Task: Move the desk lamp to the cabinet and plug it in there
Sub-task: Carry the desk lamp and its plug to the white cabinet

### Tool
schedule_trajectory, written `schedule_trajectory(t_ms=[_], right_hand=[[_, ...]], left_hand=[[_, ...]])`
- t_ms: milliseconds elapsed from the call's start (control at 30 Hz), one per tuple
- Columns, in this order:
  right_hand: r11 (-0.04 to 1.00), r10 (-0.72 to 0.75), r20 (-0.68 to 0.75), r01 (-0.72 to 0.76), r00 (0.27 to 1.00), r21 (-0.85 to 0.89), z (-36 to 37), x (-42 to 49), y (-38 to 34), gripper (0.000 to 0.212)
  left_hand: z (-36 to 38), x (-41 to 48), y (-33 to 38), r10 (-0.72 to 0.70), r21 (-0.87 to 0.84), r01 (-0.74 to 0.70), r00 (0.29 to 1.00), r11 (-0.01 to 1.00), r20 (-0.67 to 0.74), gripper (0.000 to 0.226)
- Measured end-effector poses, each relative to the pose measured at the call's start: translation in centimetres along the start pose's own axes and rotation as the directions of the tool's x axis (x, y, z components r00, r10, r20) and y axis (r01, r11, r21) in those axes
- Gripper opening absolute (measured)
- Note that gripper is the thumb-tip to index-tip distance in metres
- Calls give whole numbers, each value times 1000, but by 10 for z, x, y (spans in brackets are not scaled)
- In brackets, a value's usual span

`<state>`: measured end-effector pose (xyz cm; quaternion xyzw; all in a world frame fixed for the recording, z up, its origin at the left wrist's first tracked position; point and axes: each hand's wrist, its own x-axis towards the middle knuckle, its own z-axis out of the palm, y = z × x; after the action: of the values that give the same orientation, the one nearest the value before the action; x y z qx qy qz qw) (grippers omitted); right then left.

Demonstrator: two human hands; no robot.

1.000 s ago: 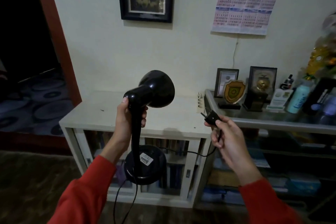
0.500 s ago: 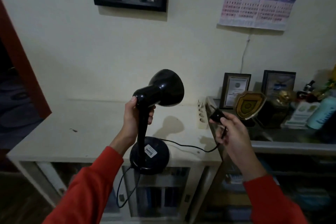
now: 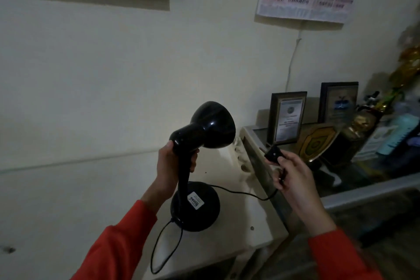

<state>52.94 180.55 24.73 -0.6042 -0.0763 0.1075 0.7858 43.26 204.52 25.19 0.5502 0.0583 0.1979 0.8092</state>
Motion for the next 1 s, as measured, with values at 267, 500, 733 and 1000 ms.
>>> schedule_trajectory(t_ms=[267,500,733,1000], right_hand=[[998,16,-97,-22,995,-58,3,29,17,15],[993,51,-89,-60,995,-101,-10,44,29,16],[990,98,-22,-100,995,-99,-25,52,37,16],[987,83,117,-65,990,-150,-44,58,47,14]], left_hand=[[-14,42,-27,-47,6,46,993,999,109,54],[-13,45,-38,-4,48,-3,991,999,132,56],[-22,35,-48,42,144,-60,991,988,127,80],[-25,-17,-71,189,636,-94,978,766,-84,41]])
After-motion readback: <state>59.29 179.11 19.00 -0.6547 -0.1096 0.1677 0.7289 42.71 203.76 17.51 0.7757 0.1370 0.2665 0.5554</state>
